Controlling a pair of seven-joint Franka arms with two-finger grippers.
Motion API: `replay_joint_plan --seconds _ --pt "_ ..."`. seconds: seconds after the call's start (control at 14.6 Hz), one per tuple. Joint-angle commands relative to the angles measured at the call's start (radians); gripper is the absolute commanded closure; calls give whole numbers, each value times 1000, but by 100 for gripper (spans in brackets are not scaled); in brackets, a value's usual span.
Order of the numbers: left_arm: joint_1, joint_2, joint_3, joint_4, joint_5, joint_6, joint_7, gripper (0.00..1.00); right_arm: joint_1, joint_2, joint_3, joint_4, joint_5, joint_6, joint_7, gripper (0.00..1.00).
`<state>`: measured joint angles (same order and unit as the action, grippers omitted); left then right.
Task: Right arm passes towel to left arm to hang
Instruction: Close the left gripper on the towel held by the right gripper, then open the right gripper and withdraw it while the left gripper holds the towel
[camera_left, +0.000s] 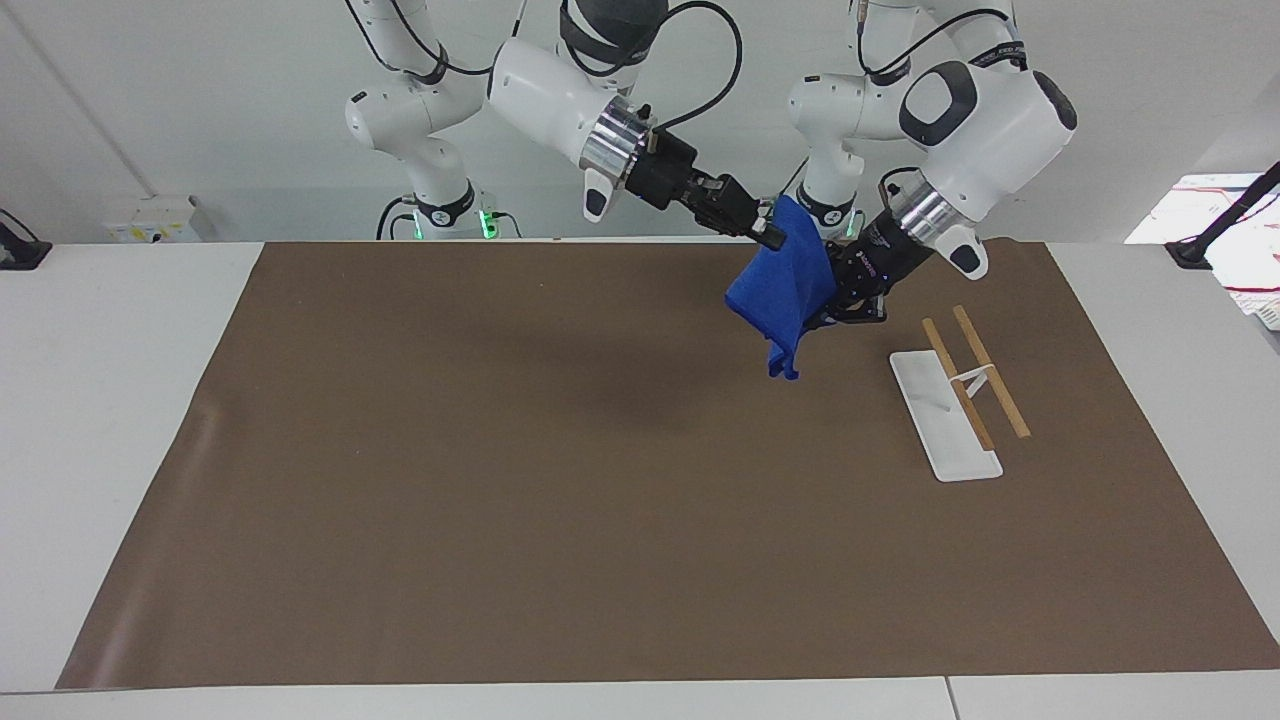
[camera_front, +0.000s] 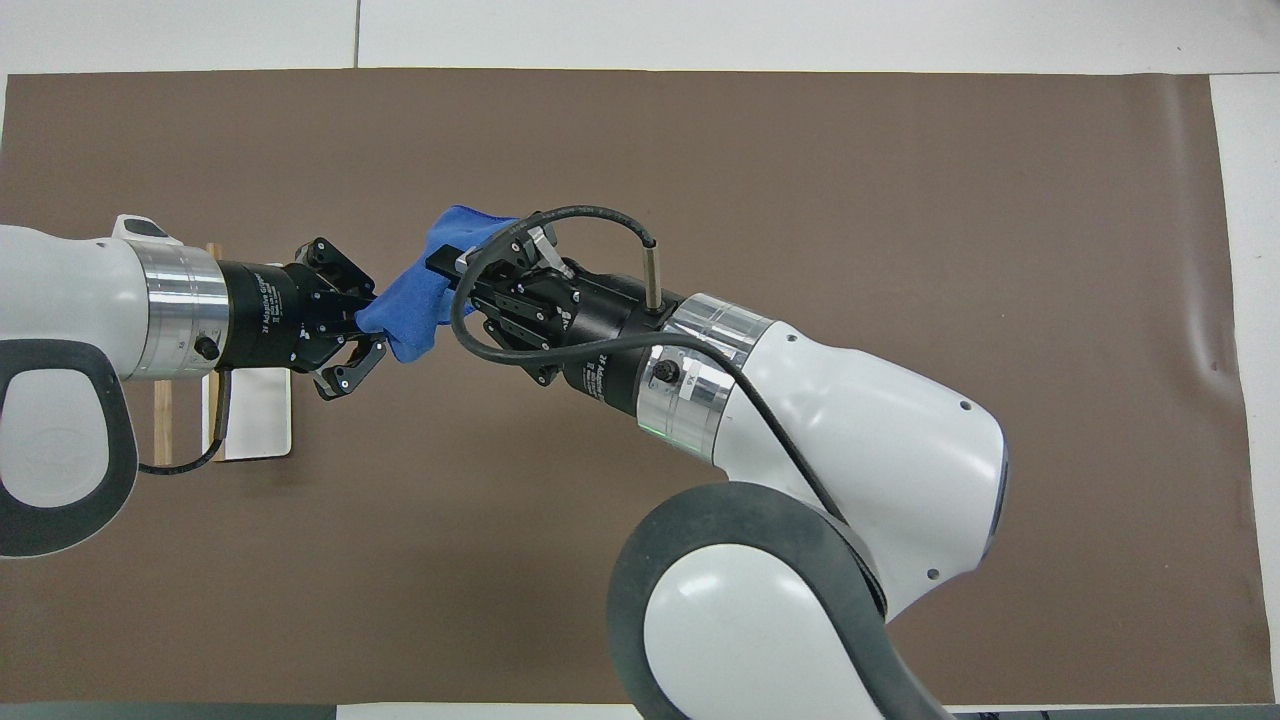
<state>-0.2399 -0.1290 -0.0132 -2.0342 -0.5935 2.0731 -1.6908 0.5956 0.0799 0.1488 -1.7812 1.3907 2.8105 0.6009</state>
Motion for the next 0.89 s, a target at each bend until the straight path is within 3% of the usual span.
replay_joint_plan --seconds 0.0,0.21,0.27,0.34,0.62,0.82 --pt "10 -15 7 -8 -15 10 -1 100 -5 11 5 13 5 17 7 100" --pt "19 -12 9 3 -9 10 2 100 -8 11 5 9 4 17 0 100" --pt "19 -12 9 5 -9 10 3 100 -10 9 5 9 1 17 -1 38" --pt "21 -11 10 5 -6 10 3 100 -11 -3 0 -3 -7 24 -7 0" --pt "21 -12 10 17 7 4 48 100 -104 -54 -2 -83 -137 18 -162 0" --pt "18 -15 9 34 115 1 59 100 -187 -57 -3 -109 -274 -31 -257 0"
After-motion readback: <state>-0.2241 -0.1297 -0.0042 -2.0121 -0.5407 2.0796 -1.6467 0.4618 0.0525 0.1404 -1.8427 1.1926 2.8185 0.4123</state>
